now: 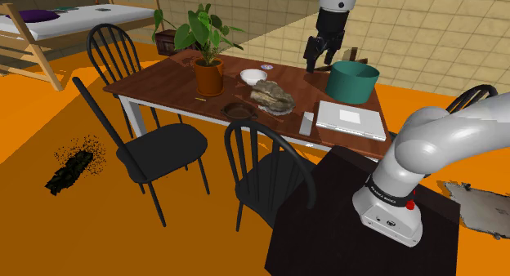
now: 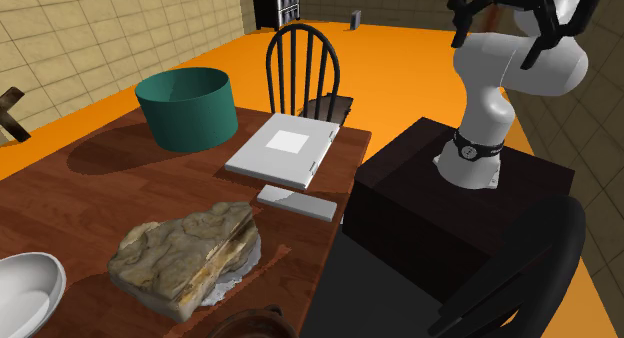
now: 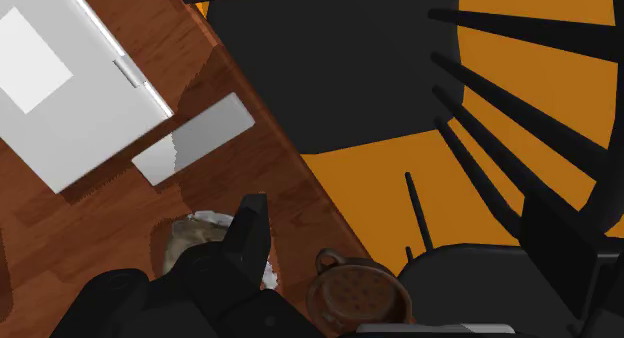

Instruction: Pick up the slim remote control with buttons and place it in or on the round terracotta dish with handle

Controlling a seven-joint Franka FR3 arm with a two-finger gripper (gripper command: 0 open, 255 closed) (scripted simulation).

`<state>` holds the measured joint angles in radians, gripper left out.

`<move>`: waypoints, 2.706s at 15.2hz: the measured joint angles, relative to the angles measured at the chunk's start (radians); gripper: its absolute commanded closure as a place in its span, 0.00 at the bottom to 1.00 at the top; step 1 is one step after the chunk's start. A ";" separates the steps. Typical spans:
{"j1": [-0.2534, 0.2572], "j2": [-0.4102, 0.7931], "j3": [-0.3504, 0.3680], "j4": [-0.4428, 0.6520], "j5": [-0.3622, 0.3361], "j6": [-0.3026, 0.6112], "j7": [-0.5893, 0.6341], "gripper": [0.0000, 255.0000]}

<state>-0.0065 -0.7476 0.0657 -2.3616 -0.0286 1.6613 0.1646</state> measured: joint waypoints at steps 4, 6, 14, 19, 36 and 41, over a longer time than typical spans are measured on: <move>-0.023 0.032 -0.015 -0.034 -0.006 0.063 0.019 0.00; -0.043 0.072 -0.027 -0.056 -0.010 0.121 0.037 0.00; -0.132 0.244 -0.093 -0.123 -0.031 0.353 0.099 0.00; -0.178 0.380 -0.131 -0.146 -0.033 0.505 0.142 0.00; -0.314 0.941 -0.258 -0.012 0.122 0.903 0.165 0.00; -0.354 1.058 -0.254 0.016 0.190 0.983 0.135 0.00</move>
<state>-0.3609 0.3099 -0.1881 -2.3458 0.1618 2.6444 0.2992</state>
